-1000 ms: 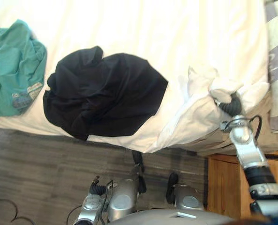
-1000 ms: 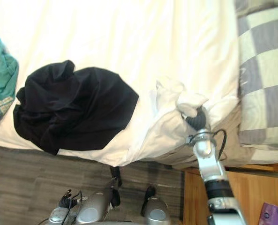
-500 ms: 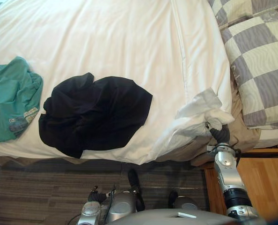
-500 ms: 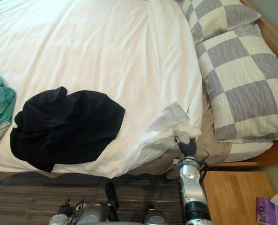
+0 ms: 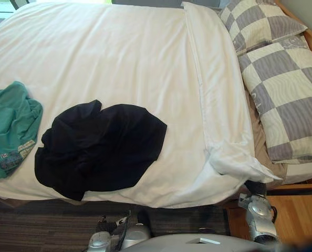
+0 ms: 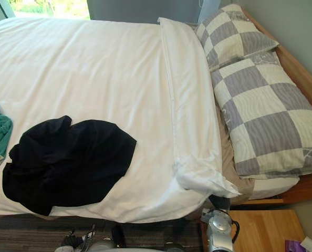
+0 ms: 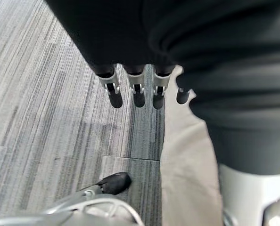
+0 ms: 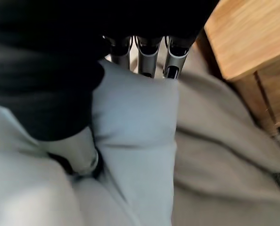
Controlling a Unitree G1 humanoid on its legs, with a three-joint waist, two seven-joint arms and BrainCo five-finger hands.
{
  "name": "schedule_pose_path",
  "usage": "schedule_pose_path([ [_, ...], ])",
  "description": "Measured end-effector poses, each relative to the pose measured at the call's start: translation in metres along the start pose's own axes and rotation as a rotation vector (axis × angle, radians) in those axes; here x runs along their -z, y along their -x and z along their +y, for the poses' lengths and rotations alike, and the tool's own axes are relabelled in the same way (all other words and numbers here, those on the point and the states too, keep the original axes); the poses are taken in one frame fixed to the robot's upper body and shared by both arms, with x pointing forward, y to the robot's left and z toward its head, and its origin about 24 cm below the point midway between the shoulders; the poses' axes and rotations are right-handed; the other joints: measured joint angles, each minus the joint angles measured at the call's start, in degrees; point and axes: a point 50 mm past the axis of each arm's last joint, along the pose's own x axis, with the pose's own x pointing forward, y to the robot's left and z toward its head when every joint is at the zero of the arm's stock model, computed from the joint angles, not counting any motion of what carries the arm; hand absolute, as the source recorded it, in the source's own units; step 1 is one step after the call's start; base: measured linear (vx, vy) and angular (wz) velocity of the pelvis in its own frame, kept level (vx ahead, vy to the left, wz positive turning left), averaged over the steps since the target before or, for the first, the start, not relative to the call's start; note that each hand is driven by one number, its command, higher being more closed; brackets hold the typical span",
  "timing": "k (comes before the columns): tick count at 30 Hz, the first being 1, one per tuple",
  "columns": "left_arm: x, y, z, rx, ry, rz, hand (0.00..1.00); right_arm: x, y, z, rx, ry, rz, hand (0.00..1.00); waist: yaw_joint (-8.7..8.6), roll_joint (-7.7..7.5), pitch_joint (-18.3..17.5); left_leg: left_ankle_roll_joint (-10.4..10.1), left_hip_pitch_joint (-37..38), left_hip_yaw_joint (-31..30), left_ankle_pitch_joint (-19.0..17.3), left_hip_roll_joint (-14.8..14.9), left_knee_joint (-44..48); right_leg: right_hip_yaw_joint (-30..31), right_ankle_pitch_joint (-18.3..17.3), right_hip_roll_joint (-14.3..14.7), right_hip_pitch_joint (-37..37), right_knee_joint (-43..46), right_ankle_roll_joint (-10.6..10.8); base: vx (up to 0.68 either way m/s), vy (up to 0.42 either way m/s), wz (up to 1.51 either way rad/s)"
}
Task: Tidy the bed and pick cloth on bed and put in laundry
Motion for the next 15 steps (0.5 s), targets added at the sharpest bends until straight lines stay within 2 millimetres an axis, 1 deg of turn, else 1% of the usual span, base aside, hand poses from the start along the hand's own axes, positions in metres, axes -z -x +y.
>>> schedule_pose_path([
  [2, 0.0, 0.0, 0.0, 0.001, 0.001, 0.001, 0.0, 0.001, -0.002, -0.014, 0.047, -0.009, 0.013, 0.0, 0.04, 0.08, -0.2, 0.4, 0.2, 0.2, 0.2, -0.1, 0.0, 0.0, 0.0, -0.2, -0.6, 1.3, 0.0, 0.17, -0.025, -0.04],
  [4, 0.001, 0.0, 0.0, 0.001, 0.001, 0.001, 0.0, 0.002, -0.002, -0.038, 0.121, -0.011, 0.018, 0.0, 0.05, 0.13, -0.4, 0.2, 1.0, 0.4, -0.1, -0.2, 0.1, 0.0, 0.0, -0.5, -0.6, 2.9, 0.1, 0.18, -0.047, 0.02],
  [5, 0.001, 0.0, 0.0, 0.002, 0.001, 0.002, 0.0, 0.002, -0.001, -0.045, 0.139, -0.011, 0.016, 0.0, 0.01, 0.2, -0.6, 0.2, 1.0, 0.4, -0.1, -0.2, 0.3, -0.1, 0.1, -0.6, -0.7, 3.2, 0.1, 0.2, -0.076, 0.11],
  [6, 0.002, 0.001, -0.002, 0.005, 0.002, 0.004, 0.0, 0.003, 0.001, -0.061, 0.186, -0.008, 0.012, 0.0, -0.08, 0.58, -1.1, 0.2, 1.2, 0.4, -0.1, -0.1, 0.4, -0.3, 0.5, -0.6, -0.8, 3.9, 0.9, 0.17, -0.075, 0.1],
  [8, 0.005, 0.002, -0.003, 0.007, 0.006, 0.005, 0.0, 0.005, 0.004, -0.077, 0.251, -0.032, 0.019, 0.0, -0.2, 1.0, -1.3, 0.2, 1.9, 0.6, 0.0, 0.4, 0.4, -0.5, 1.1, -0.3, -0.8, 5.4, 1.3, 0.17, -0.111, 0.05],
  [9, 0.006, 0.003, -0.005, 0.011, 0.009, 0.009, 0.0, 0.008, 0.008, -0.084, 0.273, -0.033, 0.024, 0.0, -0.28, 1.67, -1.6, 0.2, 2.3, 0.6, 0.0, 1.4, 0.4, -0.5, 2.1, 0.3, -1.4, 7.0, 1.6, 0.13, -0.123, 0.0],
  [10, 0.007, 0.004, -0.007, 0.015, 0.011, 0.012, 0.0, 0.009, 0.009, -0.087, 0.279, -0.031, 0.024, 0.0, -0.32, 2.16, -1.8, 0.3, 2.5, 0.6, 0.1, 2.1, 0.4, -0.5, 2.8, 0.7, -2.3, 8.9, 2.2, 0.11, -0.144, -0.09],
  [11, 0.007, 0.004, -0.009, 0.02, 0.018, 0.011, 0.0, 0.007, 0.01, -0.09, 0.291, -0.033, 0.017, 0.0, -0.31, 2.99, -1.6, 0.4, 3.0, 0.6, 0.1, 3.1, 0.4, -1.1, -0.9, 0.6, -3.7, 9.8, 1.7, 0.08, -0.123, -0.2],
  [12, 0.008, 0.005, -0.01, 0.021, 0.02, 0.009, 0.0, 0.005, 0.013, -0.096, 0.32, -0.044, 0.003, 0.0, -0.41, 3.28, -2.0, 0.3, 2.9, 1.5, 0.1, 3.2, 0.5, -1.4, -2.4, -0.5, -3.7, 4.5, 1.6, 0.06, -0.125, -0.23],
  [13, 0.004, 0.004, -0.007, 0.014, 0.02, -0.007, 0.0, 0.003, 0.014, -0.102, 0.355, -0.068, -0.01, 0.0, -0.49, 2.2, -2.1, -0.5, 2.9, 2.2, -0.1, 2.4, 0.4, -1.3, 2.0, -2.3, -3.9, -1.6, 1.7, 0.02, -0.158, -0.08],
  [14, 0.002, 0.004, -0.008, 0.015, 0.02, -0.011, 0.0, 0.002, 0.016, -0.107, 0.381, -0.078, -0.012, 0.0, -0.95, 2.26, -1.9, -1.0, 2.8, 2.0, -0.3, 2.4, 0.4, -0.9, 1.1, -2.5, -3.3, -2.0, 2.5, 0.02, -0.226, 0.01],
  [15, 0.003, 0.005, -0.013, 0.027, 0.028, -0.01, 0.0, 0.0, 0.018, -0.12, 0.459, -0.103, -0.02, 0.0, -0.98, 2.86, -1.9, -1.7, 2.7, 2.3, -0.2, 3.2, 0.4, -1.3, 1.0, -1.8, -2.6, -3.6, 2.5, 0.02, -0.273, -0.09],
])
